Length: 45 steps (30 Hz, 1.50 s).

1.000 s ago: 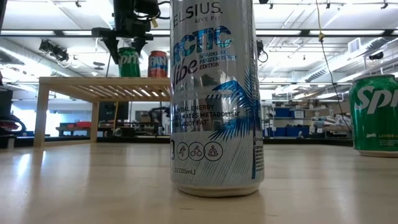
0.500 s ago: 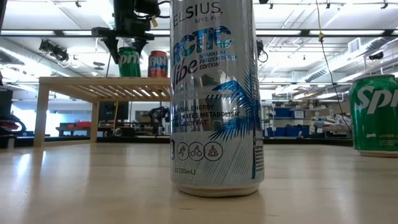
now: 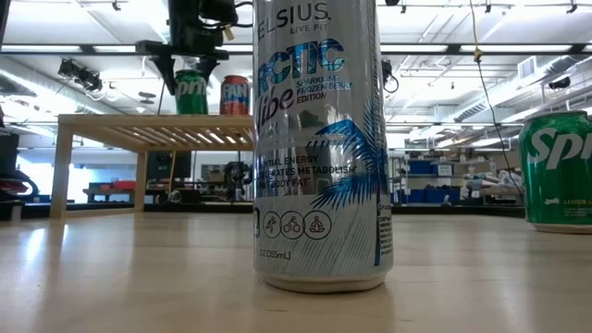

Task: Place canned beverage on shelf
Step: Put the top green soda can on the shelf

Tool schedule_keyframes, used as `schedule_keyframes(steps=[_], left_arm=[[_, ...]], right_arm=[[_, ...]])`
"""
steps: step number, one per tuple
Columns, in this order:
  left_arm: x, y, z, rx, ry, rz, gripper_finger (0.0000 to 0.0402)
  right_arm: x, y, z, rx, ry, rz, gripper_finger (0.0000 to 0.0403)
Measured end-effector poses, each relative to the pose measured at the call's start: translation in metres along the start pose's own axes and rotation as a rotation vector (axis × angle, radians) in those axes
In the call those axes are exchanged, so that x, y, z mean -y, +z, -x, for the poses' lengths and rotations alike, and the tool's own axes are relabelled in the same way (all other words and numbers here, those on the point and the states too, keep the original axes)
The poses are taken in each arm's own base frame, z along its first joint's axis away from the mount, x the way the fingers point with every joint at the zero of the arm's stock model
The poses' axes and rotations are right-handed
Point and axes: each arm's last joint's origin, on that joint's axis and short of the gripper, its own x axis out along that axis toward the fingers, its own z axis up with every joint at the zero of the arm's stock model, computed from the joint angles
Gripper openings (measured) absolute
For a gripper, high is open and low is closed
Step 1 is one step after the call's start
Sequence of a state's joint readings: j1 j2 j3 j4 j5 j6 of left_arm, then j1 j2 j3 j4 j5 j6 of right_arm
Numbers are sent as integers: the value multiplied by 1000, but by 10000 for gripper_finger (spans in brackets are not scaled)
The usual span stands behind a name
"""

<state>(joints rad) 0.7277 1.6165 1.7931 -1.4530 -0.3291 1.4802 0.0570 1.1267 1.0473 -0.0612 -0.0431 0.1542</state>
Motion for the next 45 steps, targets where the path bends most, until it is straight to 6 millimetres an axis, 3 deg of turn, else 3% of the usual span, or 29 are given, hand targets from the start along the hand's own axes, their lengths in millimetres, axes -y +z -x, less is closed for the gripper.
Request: schedule_keyframes(steps=[45], left_arm=[[1, 0, 0, -5, -9, 26, 319]], right_arm=[[0, 0, 0, 0, 0, 0, 372]])
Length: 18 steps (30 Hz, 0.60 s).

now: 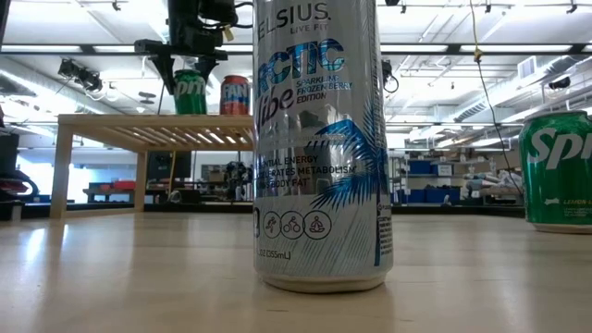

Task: Place canned beverage on shelf
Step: Put the top green soda can on the shelf

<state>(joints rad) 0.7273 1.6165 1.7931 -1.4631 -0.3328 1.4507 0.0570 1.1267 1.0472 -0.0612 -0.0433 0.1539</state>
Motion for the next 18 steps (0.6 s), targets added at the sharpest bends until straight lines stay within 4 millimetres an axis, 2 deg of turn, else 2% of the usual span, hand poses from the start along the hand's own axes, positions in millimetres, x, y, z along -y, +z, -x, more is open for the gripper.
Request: schedule_keyframes(steps=[11, 18], left_arm=[[-1, 0, 0, -4, 10, 72, 325], [-1, -5, -1, 10, 4, 95, 375]], right_arm=[[0, 0, 0, 0, 0, 0, 372], [0, 0, 0, 0, 0, 0, 372]])
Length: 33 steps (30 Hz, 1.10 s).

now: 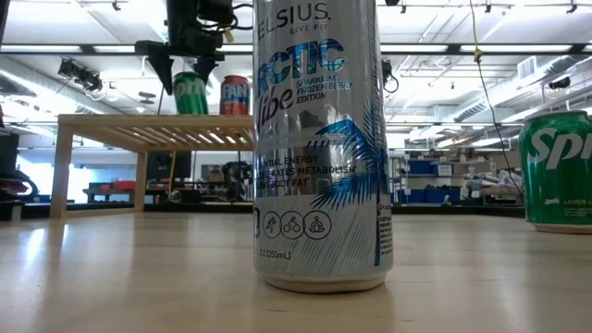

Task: Place canned beverage on shelf
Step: Put the top green soda can on the shelf

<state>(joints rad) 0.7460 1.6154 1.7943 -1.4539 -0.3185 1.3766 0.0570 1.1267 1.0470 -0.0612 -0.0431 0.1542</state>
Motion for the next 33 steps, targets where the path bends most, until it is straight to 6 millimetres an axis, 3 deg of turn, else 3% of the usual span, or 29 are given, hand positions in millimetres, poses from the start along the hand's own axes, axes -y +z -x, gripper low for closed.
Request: schedule_keyframes(steps=[4, 33], left_arm=[[0, 1, 0, 4, -1, -34, 397], [0, 0, 11, -25, 94, -31, 396]], right_arm=[[0, 0, 0, 0, 0, 0, 372], [0, 0, 0, 0, 0, 0, 372]])
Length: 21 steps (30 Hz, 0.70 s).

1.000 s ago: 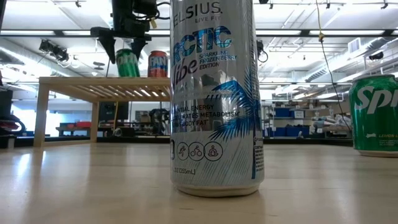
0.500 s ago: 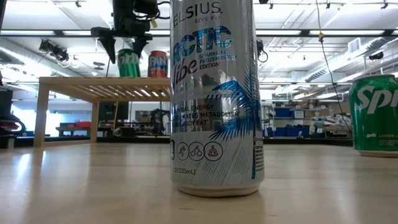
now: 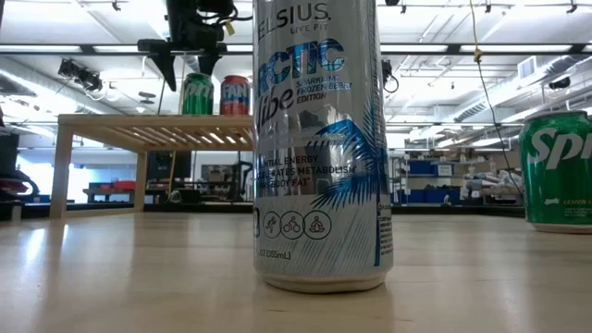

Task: Place canned beverage on shelf
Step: Put the top green soda can on the shelf, then put the top blue soda can on the shelf

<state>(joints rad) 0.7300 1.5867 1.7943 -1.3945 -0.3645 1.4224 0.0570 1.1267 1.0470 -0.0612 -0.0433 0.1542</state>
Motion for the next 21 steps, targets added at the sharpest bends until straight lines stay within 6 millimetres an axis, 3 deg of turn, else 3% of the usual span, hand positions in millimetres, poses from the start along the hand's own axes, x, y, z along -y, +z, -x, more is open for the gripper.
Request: schedule_keyframes(steps=[5, 11, 17, 21], left_arm=[[1, -3, 4, -64, 29, 52, 396], [7, -14, 22, -101, 114, 179, 396], [17, -23, 43, -73, 199, 400, 396], [23, -29, 55, -27, 257, 658, 396]], right_arm=[[0, 0, 0, 0, 0, 0, 372], [0, 0, 0, 0, 0, 0, 372], [0, 0, 0, 0, 0, 0, 372], [0, 0, 0, 0, 0, 0, 372]])
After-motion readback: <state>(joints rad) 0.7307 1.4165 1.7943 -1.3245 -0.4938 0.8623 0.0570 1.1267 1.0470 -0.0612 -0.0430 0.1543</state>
